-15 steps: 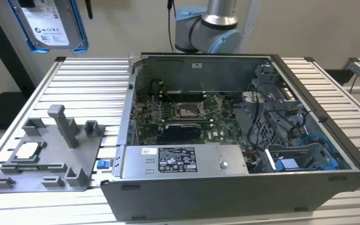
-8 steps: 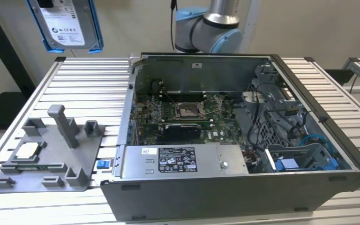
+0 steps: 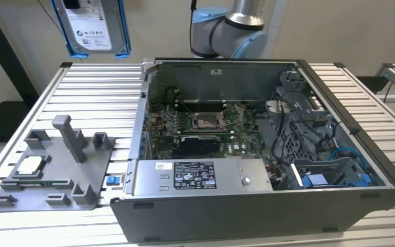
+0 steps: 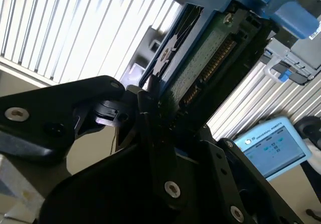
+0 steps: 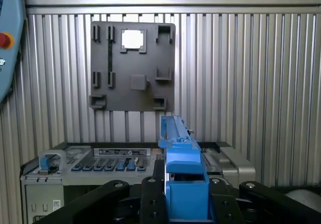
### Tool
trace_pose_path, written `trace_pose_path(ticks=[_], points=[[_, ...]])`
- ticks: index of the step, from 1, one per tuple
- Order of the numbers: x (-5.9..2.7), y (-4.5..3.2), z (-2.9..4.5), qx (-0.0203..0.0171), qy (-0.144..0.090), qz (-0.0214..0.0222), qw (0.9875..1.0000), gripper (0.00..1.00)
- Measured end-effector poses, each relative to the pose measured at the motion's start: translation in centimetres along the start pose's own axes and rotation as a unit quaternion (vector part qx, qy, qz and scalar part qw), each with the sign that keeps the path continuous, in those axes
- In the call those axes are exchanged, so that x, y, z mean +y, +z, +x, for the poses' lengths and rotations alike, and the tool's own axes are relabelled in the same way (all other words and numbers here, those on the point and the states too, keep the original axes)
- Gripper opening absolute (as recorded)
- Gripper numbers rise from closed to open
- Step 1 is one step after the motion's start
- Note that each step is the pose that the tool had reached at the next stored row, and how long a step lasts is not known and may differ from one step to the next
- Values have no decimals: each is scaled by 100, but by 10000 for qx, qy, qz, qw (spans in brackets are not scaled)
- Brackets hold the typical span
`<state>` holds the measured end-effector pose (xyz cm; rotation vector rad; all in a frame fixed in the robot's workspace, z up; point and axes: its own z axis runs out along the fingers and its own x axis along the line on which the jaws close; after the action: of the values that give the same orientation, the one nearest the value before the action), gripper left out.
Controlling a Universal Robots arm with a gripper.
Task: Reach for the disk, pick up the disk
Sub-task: 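Pick up the disk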
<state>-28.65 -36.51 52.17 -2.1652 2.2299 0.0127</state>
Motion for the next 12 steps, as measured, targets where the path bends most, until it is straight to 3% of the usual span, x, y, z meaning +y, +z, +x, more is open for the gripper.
trace_pose_path(ticks=[12], points=[[-505,11,-15,0,0,0,10000,0]])
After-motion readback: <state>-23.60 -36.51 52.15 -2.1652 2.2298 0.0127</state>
